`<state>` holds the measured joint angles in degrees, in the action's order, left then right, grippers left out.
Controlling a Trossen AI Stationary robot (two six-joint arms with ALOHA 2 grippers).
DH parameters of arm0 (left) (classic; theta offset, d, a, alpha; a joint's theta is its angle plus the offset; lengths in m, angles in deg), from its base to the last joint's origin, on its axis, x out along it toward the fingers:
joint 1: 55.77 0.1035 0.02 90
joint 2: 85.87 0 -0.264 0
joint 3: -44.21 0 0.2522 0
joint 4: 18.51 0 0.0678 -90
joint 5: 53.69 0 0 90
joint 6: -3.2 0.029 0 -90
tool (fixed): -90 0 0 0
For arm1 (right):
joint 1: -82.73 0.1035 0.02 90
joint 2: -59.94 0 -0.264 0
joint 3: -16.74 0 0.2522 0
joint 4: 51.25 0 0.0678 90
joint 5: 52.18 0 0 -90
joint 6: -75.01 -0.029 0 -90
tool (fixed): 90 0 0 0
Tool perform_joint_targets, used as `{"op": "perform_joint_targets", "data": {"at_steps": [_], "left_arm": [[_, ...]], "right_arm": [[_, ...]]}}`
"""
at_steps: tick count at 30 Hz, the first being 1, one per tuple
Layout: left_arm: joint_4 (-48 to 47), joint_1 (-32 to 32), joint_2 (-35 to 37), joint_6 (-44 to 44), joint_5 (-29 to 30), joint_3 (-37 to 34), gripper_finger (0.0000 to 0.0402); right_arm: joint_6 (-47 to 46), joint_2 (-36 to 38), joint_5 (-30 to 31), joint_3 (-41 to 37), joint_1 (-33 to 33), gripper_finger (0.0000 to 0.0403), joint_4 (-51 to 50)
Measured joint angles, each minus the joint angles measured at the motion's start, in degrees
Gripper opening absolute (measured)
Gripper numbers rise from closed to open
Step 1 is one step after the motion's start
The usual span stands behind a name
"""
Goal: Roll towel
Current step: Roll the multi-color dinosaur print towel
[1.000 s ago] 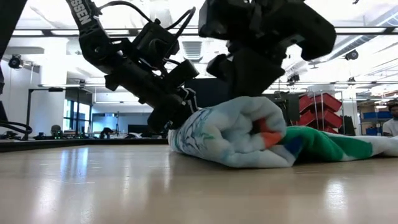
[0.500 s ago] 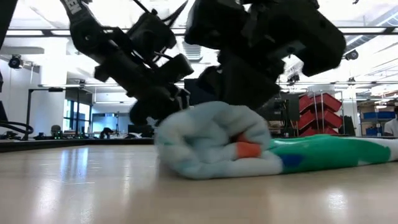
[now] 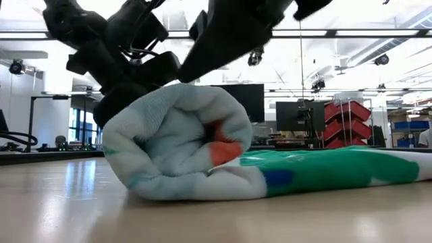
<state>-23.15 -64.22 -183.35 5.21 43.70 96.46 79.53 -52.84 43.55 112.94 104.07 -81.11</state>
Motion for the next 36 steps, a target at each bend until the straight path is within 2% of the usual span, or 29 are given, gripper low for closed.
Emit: {"op": "perform_joint_targets", "data": {"at_steps": [6,11,16,18,23,27,31,36], "left_arm": [[2.96,-1.50,1.53,-0.14,0.67,-2.15,0.0119],[1.53,-1.53,4.48,1.07,3.19,-3.46,0.0119],[0.91,-0.76,6.56,1.52,4.64,-3.65,0.0119],[0.92,-0.74,6.81,1.54,4.92,-3.65,0.0119],[1.41,-0.61,5.93,1.52,5.82,-3.63,0.0119],[2.09,-0.61,5.20,1.04,5.99,-3.59,0.0119],[2.56,-0.58,5.39,0.91,6.18,-3.61,0.0119],[2.61,-0.56,5.80,0.82,6.54,-3.61,0.0119]], "right_arm": [[-2.01,-1.66,-1.79,-0.41,-0.73,0.0000,-0.72],[-4.97,-4.24,-9.44,-1.18,0.36,0.0000,0.65],[-8.02,-7.76,-12.59,-1.47,0.92,0.0000,4.28],[-8.12,-7.63,-12.48,-1.36,0.92,0.0000,4.46],[-5.82,-3.63,-6.21,-0.37,1.68,0.0000,0.64],[-2.01,-0.92,-4.00,-0.13,1.96,0.0000,6.50],[2.57,-2.31,-4.14,-0.19,1.10,0.0000,15.95],[3.83,-7.52,-4.24,-0.29,-0.30,0.0000,17.94]]}}
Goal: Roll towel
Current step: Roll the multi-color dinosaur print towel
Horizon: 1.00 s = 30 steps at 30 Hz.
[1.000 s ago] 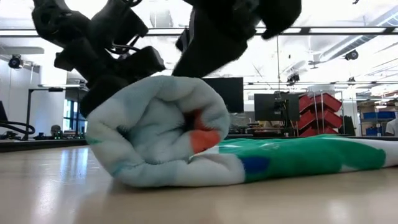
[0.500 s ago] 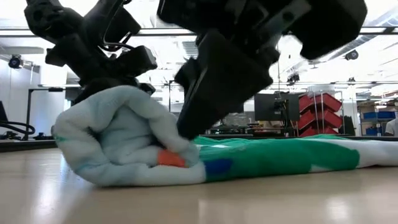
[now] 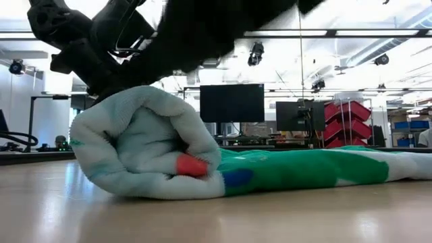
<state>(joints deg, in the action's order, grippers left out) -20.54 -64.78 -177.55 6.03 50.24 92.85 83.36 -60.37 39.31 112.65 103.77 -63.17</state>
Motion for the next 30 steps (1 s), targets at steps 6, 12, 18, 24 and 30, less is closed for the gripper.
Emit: {"op": "perform_joint_targets", "data": {"at_steps": [6,12,18,24,30], "left_arm": [[-0.55,0.00,2.30,0.50,0.04,-0.09,0.0119],[-4.70,0.59,10.72,3.33,6.43,-0.10,0.0119],[-4.43,4.65,13.82,4.00,6.68,-0.99,0.0119],[-3.47,8.49,8.90,3.48,4.59,-2.35,0.0119],[-2.58,12.13,6.01,2.45,3.65,-3.45,0.0119]], "right_arm": [[-1.12,-4.93,-1.46,-0.31,-0.47,0.0000,5.11],[-3.11,-5.64,-1.81,-1.87,-0.48,0.0000,8.54],[-2.80,-5.60,-1.94,-2.62,-0.46,0.0000,10.68],[-2.48,-5.49,-1.90,-2.64,-0.46,0.0000,10.52],[-2.99,-5.40,-1.24,-2.66,-0.59,0.0000,9.76]]}}
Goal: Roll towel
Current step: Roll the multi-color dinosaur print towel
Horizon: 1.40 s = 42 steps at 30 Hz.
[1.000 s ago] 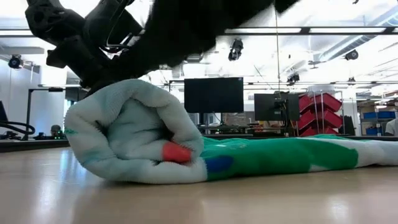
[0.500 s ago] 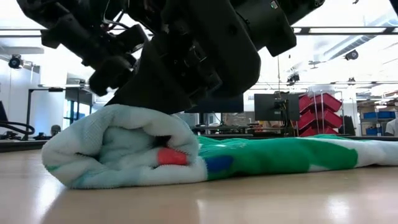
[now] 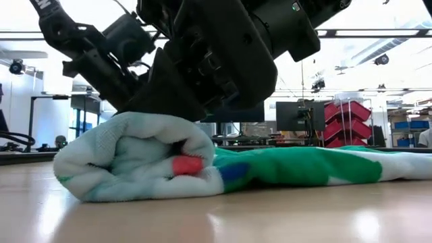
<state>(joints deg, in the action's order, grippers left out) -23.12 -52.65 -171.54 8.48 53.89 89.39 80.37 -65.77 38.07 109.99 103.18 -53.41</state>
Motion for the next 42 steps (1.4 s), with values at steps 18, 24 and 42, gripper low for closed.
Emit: {"op": "perform_joint_targets", "data": {"at_steps": [18,24,42], "left_arm": [[0.27,1.10,-0.17,0.73,0.53,-0.24,0.0119],[0.65,1.16,-0.17,0.79,0.39,-0.28,0.0119],[-1.29,0.09,10.16,9.55,-7.24,-0.37,0.0119]], "right_arm": [[2.17,6.63,3.53,-0.34,0.64,0.0000,-9.24],[5.09,11.32,3.59,-2.74,-2.92,0.0000,-12.64],[-2.78,0.71,0.78,-2.99,-9.06,0.0000,3.24]]}}
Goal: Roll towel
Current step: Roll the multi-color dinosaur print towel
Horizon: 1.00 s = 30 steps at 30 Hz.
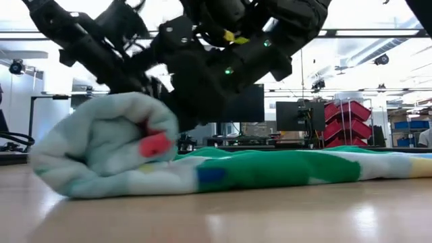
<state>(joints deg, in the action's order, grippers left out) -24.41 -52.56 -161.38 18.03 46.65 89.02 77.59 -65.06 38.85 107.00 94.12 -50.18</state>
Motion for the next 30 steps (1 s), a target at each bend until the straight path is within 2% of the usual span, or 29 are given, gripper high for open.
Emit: {"op": "perform_joint_targets", "data": {"at_steps": [2,7,16,21,27,30], "left_arm": [[-1.77,-0.93,1.61,-1.04,-1.84,0.00,0.0119],[-7.72,-3.63,1.90,-5.40,-0.73,-0.11,0.0119],[0.78,-3.75,-7.38,-6.73,4.24,-1.55,0.0119],[5.28,-3.77,-11.26,-5.78,4.50,-1.55,0.0119],[5.84,-3.85,-11.38,-4.79,4.22,-1.57,0.0119],[5.88,-3.88,-10.83,-4.57,2.72,-1.65,0.0119]], "right_arm": [[0.11,-0.15,1.52,0.52,-0.01,0.0000,-0.02],[3.07,2.20,3.09,0.70,0.12,0.0000,-2.12],[5.75,7.28,1.56,0.60,1.80,0.0000,-5.95],[5.55,5.25,0.43,0.11,4.77,0.0000,-0.43],[0.99,-1.13,1.08,-0.01,7.28,0.0000,11.83],[-0.32,-0.99,0.83,0.20,7.75,0.0000,12.33]]}}
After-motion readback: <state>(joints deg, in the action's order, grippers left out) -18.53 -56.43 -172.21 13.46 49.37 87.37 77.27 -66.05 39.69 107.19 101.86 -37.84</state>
